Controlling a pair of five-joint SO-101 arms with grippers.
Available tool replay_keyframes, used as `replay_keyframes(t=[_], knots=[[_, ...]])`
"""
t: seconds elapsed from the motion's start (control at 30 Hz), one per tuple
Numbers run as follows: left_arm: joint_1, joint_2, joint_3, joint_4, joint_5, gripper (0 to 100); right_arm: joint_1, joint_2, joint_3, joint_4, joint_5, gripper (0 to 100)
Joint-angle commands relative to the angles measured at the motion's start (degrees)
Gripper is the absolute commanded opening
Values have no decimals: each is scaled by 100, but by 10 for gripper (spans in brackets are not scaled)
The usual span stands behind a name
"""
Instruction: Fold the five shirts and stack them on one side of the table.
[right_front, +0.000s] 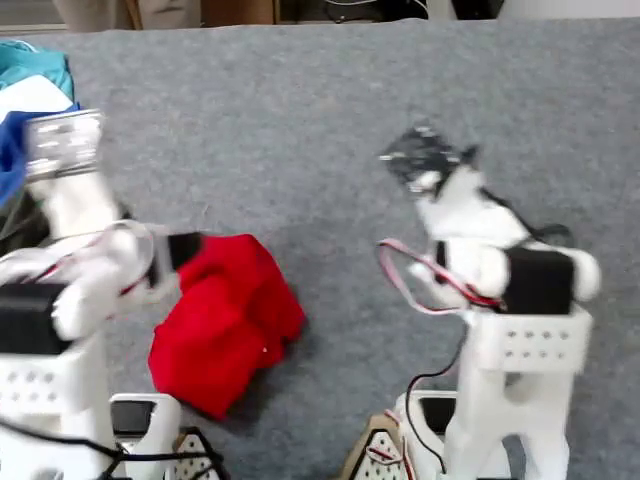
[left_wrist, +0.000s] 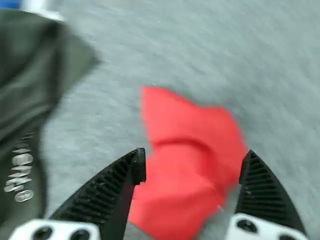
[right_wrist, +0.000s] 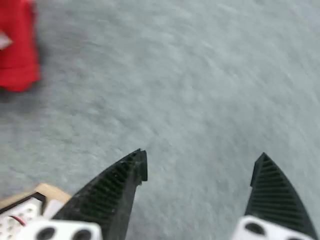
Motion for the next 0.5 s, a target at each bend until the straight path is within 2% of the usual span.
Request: replay_keyframes(t=[0.0,0.2,0.33,0.47], knots=[[-1679,-382,-53,44,-510,242,-1209,620,-75,88,-448,333],[-3411,-725,862,18,-1899,89,-2914,1991,-980,79,-941,333],[-4105,-734,1618,0,-2637,35,-3451,2870,-1640,79,-1081,333],[-4607,-769,2251,-334,-2752,24,-3802,3644,-2290,79,-1257,333]])
